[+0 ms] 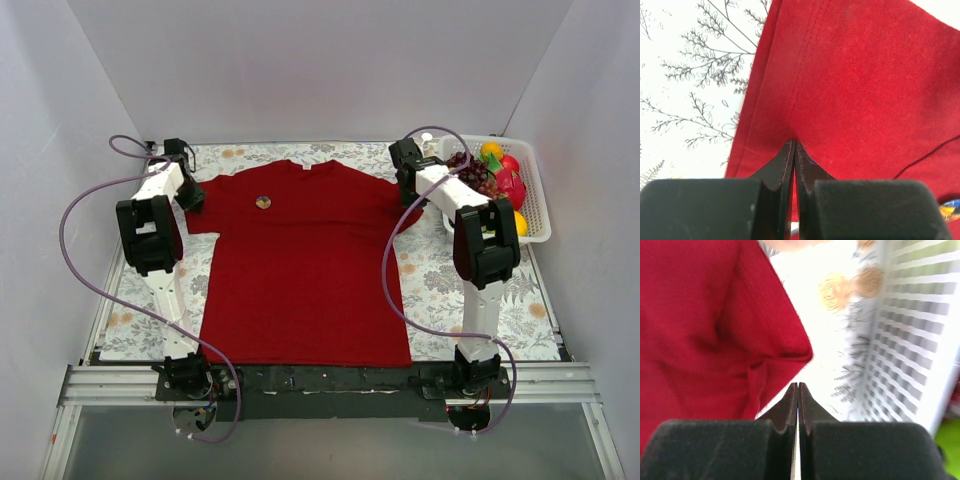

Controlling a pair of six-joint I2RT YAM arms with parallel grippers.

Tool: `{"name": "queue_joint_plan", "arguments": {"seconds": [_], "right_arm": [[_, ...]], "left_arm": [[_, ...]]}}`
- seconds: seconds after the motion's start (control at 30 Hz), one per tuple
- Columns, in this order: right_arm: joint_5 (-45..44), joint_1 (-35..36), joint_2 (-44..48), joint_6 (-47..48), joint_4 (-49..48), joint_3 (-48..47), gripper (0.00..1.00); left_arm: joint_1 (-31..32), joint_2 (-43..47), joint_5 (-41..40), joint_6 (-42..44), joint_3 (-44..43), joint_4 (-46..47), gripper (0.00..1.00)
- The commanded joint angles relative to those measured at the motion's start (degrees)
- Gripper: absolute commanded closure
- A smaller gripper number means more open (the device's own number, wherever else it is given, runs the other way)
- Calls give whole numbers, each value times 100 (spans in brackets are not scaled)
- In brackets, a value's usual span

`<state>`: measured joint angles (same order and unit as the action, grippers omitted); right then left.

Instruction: Pin the brooch onto the clothing

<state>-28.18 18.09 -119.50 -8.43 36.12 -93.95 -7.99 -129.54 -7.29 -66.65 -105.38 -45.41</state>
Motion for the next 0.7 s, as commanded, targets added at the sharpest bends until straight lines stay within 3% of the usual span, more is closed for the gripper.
{"name": "queue_joint_plan", "arguments": {"seconds": [0.0, 0.13, 0.37, 0.67], "right_arm": [[75, 134, 1067, 7, -254, -1, 99], [454, 239, 1114, 78, -474, 79, 99], [507, 354, -98, 52, 53, -738, 99], [349, 310, -442, -36, 0, -484, 99]], "left_arm": [[52, 789, 114, 144, 35, -56, 100], [69, 658, 122, 126, 9, -170, 100], [69, 517, 122, 73, 439, 14, 100], [69, 262, 0, 47, 484, -56, 100]]}}
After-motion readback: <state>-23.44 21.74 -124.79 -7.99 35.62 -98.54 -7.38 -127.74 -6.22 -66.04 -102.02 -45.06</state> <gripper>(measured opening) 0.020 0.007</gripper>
